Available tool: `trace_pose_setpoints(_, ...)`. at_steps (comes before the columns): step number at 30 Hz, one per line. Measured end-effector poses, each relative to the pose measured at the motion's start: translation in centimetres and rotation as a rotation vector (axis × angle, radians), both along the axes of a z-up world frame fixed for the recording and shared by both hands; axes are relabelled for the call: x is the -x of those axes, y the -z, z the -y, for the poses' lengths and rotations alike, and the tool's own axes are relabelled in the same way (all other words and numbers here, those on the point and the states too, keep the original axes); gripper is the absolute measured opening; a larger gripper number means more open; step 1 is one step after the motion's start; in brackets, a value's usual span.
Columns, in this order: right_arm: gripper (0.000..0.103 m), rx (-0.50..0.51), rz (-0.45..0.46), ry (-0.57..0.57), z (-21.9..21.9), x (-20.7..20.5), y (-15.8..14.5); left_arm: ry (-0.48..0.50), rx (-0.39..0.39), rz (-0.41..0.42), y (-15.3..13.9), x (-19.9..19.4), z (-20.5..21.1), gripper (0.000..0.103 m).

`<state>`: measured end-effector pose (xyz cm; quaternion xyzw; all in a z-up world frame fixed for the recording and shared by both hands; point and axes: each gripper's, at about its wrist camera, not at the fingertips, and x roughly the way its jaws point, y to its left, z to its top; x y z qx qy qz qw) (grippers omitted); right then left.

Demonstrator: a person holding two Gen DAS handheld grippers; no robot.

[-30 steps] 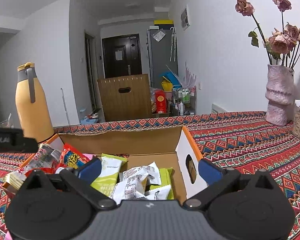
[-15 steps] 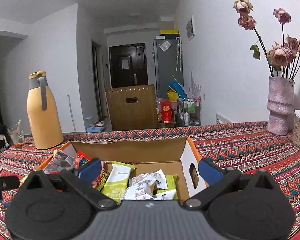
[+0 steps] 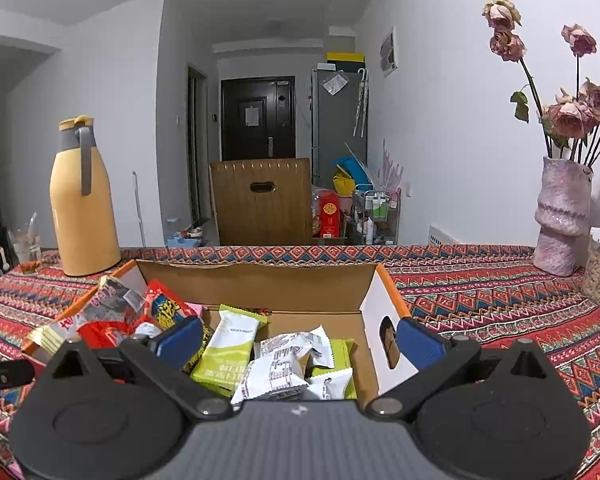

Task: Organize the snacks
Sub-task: 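Withdraw both tools from the box toward the remaining snacks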

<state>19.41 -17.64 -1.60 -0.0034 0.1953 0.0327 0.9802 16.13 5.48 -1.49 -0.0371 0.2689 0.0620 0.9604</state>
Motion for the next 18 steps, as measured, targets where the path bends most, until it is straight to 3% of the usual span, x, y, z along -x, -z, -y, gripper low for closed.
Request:
trace_pose_setpoints(12,0.103,0.069,-0.081,0.022,0.7,2.6,0.3,0.037,0.036,-0.003,-0.2,0.6,-0.2,0.103)
trace_pose_setpoints(18,0.103,0.028,-0.168,0.044,1.8,4.5,1.3,0.056,0.041,-0.008,-0.2,0.8,0.0,0.103)
